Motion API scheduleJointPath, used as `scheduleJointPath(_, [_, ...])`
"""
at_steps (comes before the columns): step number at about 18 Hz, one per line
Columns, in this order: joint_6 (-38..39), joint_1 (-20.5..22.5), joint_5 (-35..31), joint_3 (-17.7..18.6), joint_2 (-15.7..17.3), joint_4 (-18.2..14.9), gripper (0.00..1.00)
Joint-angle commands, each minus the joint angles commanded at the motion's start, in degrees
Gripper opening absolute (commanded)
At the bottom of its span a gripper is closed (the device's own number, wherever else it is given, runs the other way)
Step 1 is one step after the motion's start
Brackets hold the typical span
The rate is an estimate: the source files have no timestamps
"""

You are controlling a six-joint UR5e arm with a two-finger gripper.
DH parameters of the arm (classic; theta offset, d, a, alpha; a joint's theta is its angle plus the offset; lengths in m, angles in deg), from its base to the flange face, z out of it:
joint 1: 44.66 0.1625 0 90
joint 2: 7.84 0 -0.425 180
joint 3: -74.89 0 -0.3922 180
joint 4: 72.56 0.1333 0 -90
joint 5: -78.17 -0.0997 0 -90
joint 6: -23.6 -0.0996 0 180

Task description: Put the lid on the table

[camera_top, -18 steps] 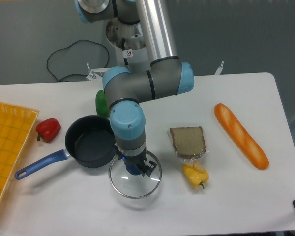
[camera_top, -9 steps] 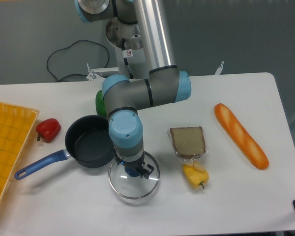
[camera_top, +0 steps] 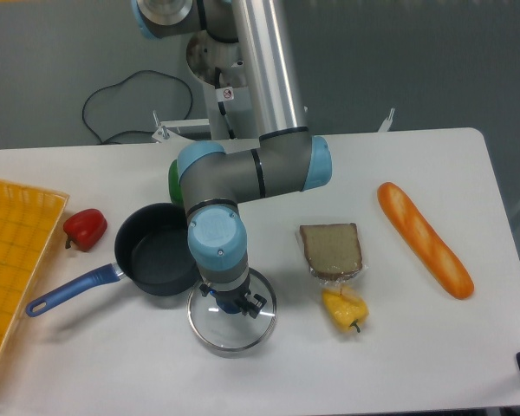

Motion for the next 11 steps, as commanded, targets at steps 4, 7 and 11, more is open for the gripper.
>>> scheduleJointPath(4, [0.0,-0.35,0.0,0.0,-0.53,0.0,0.64])
scheduleJointPath(7, [0.0,-0.35,0.0,-0.18,-0.53,-0.09,0.65])
scheduleJointPath(11, [0.0,-0.35,0.0,-0.18,-0.53,0.0,0.74])
